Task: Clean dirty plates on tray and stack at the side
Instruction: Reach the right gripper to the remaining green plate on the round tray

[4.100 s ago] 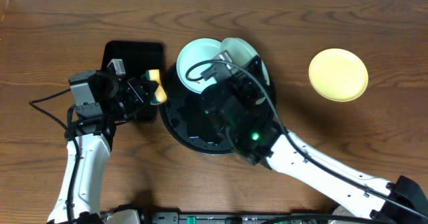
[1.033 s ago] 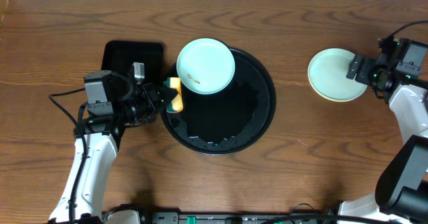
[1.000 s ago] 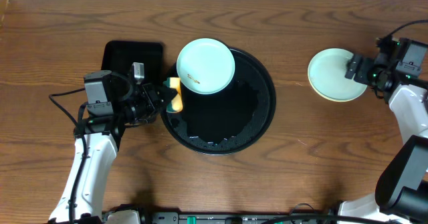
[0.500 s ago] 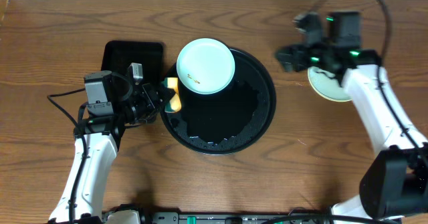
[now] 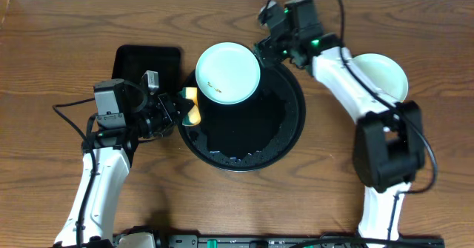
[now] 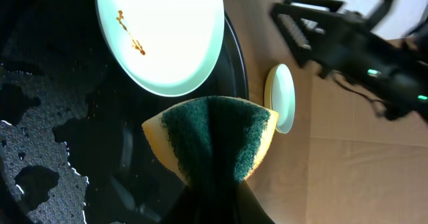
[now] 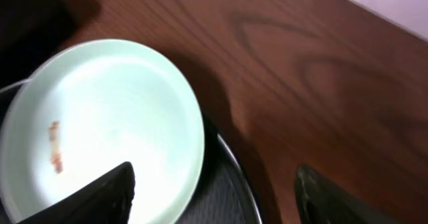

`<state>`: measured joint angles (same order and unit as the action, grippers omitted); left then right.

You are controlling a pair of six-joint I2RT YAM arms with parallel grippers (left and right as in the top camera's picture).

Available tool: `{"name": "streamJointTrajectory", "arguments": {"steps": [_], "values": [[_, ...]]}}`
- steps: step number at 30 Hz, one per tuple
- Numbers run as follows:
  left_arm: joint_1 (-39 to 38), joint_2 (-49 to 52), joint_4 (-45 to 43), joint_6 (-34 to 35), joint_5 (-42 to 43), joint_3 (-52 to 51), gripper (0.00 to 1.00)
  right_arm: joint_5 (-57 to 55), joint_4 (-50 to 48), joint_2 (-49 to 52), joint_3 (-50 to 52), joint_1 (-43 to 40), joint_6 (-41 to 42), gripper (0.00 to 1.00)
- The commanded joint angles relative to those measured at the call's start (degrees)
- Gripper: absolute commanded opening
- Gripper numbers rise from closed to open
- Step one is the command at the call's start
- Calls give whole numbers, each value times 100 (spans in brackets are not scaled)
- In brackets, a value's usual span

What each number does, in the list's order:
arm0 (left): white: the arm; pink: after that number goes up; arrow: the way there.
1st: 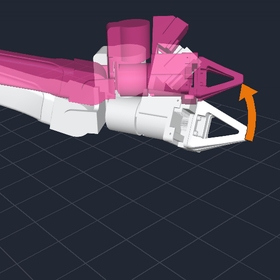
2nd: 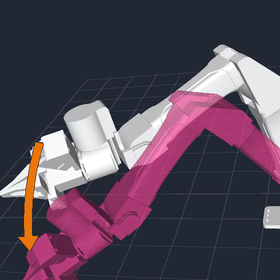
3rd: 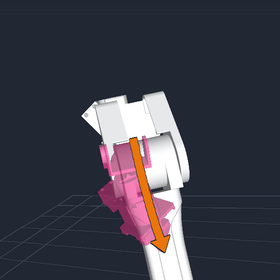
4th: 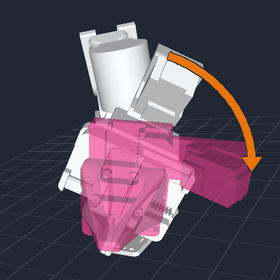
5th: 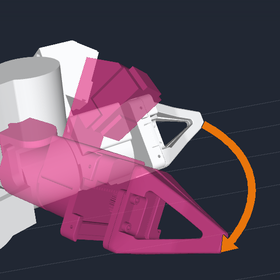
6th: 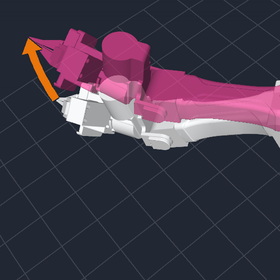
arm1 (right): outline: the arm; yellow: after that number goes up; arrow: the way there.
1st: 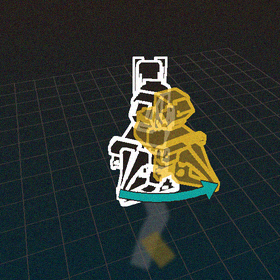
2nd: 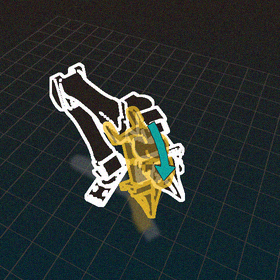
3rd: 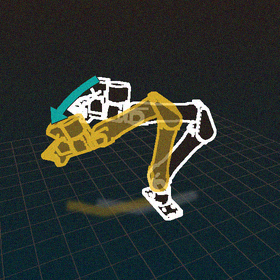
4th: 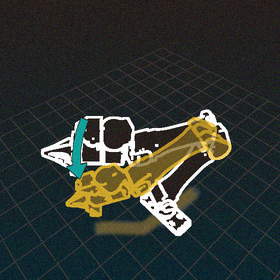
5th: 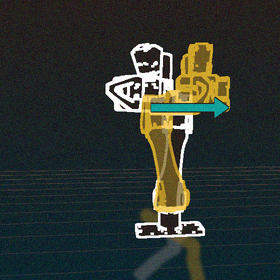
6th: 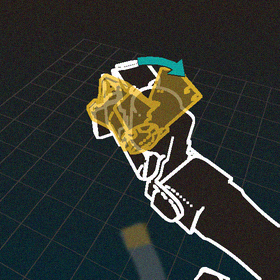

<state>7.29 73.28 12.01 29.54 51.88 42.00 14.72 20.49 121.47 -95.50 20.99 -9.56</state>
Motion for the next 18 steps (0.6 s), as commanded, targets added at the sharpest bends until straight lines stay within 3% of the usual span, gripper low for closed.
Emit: {"name": "streamJointTrajectory", "arguments": {"steps": [1,14,18], "values": [[-9,-94,-4,-142,-15,35,7,-129,-179,129,-96,129,-35,71],[-11,-94,87,-142,-57,35,7,-339,-636,708,-92,306,-22,56],[-11,-94,103,-142,-90,35,7,-243,-684,920,-92,378,-17,55]]}}
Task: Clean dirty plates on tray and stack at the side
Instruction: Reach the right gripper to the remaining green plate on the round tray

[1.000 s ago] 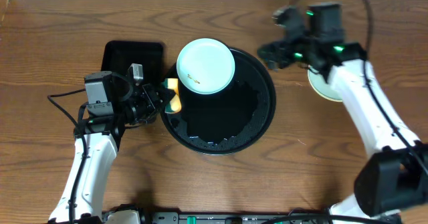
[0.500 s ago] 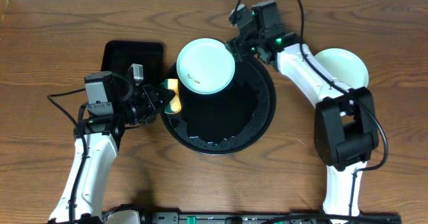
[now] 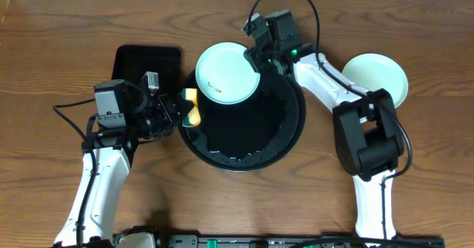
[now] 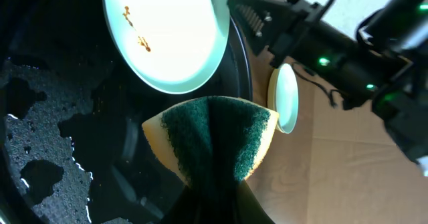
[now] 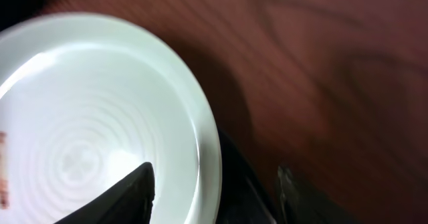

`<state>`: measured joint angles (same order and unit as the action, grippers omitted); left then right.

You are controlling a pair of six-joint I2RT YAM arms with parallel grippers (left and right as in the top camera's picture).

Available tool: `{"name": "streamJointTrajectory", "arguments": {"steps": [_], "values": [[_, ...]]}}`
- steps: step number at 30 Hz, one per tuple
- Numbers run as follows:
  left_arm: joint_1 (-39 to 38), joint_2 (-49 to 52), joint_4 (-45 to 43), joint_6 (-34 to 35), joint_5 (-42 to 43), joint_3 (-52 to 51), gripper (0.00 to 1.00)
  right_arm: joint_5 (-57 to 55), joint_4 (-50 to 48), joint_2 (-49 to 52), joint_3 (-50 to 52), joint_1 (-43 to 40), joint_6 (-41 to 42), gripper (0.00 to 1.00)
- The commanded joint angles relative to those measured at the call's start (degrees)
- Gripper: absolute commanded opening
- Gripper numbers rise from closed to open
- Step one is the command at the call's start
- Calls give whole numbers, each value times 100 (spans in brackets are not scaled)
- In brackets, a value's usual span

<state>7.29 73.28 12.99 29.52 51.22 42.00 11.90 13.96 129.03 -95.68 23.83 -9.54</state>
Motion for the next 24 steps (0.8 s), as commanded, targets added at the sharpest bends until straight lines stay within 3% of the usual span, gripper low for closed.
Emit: {"name": "streamJointTrajectory", "arguments": {"steps": [1,6,10,13,18,24], "values": [[-11,-94,7,-140,-61,35,8,35,-33,223,-74,118,-22,55],[-11,-94,9,-140,-94,35,7,37,-138,385,-74,188,-17,47],[-9,-94,4,-140,-98,35,7,35,-245,369,-76,186,-15,25],[-9,-94,4,-140,-98,35,8,26,-221,332,-76,168,157,1],[-9,-94,4,-136,-210,35,8,13,94,7,-76,42,846,1],[-9,-94,-90,-114,-247,35,8,-105,1202,-699,-76,-92,1182,1]]}}
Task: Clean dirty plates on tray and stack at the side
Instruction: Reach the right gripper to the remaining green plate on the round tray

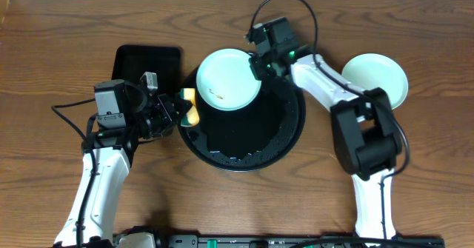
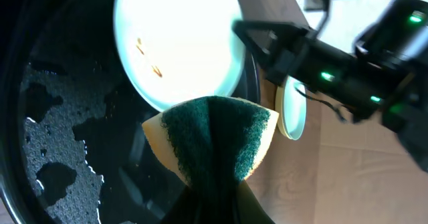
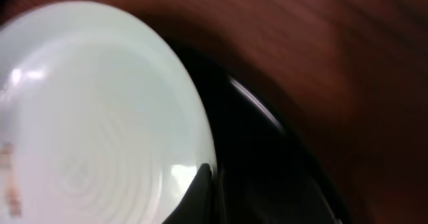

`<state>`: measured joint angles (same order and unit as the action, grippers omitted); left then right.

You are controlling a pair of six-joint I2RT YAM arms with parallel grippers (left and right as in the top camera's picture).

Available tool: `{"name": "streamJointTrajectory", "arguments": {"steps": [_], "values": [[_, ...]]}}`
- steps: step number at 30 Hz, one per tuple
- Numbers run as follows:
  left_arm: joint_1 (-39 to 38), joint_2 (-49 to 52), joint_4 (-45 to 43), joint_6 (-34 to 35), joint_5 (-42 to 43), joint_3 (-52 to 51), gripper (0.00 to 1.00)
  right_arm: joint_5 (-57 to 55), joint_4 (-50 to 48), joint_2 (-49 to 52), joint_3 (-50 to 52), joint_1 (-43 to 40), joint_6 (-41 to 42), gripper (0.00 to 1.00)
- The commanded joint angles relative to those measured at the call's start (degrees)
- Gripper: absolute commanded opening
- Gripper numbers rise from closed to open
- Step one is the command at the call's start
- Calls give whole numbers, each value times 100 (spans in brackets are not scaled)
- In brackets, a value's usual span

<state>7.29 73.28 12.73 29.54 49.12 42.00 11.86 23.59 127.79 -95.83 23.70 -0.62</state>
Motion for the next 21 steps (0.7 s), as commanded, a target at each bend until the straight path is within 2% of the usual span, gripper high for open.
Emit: {"name": "streamJointTrajectory", "arguments": {"steps": [1,9,16,21], "values": [[-9,-94,-79,-116,-37,35,8,-219,479,-684,-61,-87,302,1],[-11,-94,-76,-116,-31,35,8,-935,2140,-1095,-61,-127,684,1],[-9,-94,-76,-116,-33,35,8,-868,2420,-1099,-59,-232,1674,1],[-9,-94,-35,-118,-33,35,11,-479,2774,-1099,-59,-291,1906,1]]}}
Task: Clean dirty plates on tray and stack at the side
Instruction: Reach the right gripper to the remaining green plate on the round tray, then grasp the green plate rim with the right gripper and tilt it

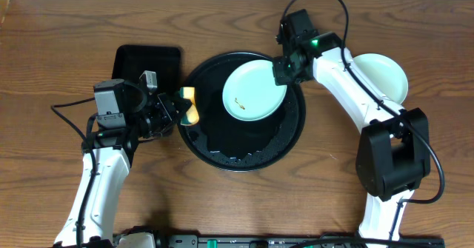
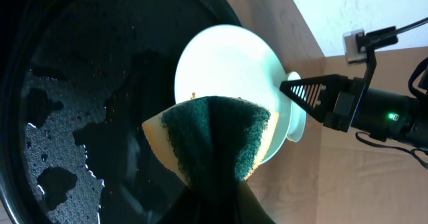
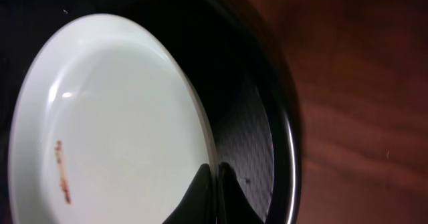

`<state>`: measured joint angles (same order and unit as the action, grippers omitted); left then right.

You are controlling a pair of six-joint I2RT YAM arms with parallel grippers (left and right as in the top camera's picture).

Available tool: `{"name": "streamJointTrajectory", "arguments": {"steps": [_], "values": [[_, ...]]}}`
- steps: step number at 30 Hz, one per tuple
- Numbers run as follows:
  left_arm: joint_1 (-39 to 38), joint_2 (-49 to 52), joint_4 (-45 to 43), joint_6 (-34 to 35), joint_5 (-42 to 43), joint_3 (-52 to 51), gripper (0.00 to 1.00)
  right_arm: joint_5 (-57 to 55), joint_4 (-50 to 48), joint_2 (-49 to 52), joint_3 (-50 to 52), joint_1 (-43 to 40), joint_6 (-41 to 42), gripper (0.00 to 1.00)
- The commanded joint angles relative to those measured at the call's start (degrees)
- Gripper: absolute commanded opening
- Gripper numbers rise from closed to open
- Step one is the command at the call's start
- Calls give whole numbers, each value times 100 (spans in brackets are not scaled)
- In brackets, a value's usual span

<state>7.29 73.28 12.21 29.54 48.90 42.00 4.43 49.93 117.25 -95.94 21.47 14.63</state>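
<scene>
A pale green dirty plate point(image 1: 254, 90) with a brown smear point(image 3: 62, 172) is held over the round black tray point(image 1: 222, 148), toward its right half. My right gripper point(image 1: 284, 69) is shut on the plate's right rim point(image 3: 208, 144). My left gripper point(image 1: 180, 109) stands at the tray's left edge, shut on a yellow sponge with a green scrub face point(image 2: 212, 138). In the left wrist view the plate point(image 2: 224, 70) shows beyond the sponge. A clean pale green plate point(image 1: 380, 76) lies on the table at the right.
A black rectangular tray point(image 1: 141, 61) sits at the back left, behind my left arm. The round tray's floor is wet, with patches of water point(image 2: 50, 117). The wooden table point(image 1: 59, 26) runs all round.
The right gripper, shut on the dirty plate's rim, has moved it from the tray's far left rim to the tray's right half. The left gripper with the sponge has stayed put.
The dirty plate lay on the tray's far left rim while my right gripper hung open beside its right edge. The open jaws then stood around the rim, then shut on it. Now the plate is over the tray's right half. The left gripper held the sponge throughout.
</scene>
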Motion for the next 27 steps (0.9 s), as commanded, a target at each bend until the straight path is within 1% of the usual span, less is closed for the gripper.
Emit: {"name": "streamJointTrajectory", "arguments": {"steps": [1,9,21,22,27], "values": [[-9,-94,17,-118,-13,35,11,293,267,-46,-48,-83,380,1],[-9,-94,-116,-118,-17,35,10,291,1049,-46,-48,-284,354,1],[-9,-94,-111,-122,-280,35,10,358,1222,-46,-48,-459,291,1],[-11,-94,-107,-122,-306,35,8,358,1228,-46,-48,-459,291,1],[-11,-94,-72,-142,-317,35,8,509,1292,-46,-48,-391,291,1]]}}
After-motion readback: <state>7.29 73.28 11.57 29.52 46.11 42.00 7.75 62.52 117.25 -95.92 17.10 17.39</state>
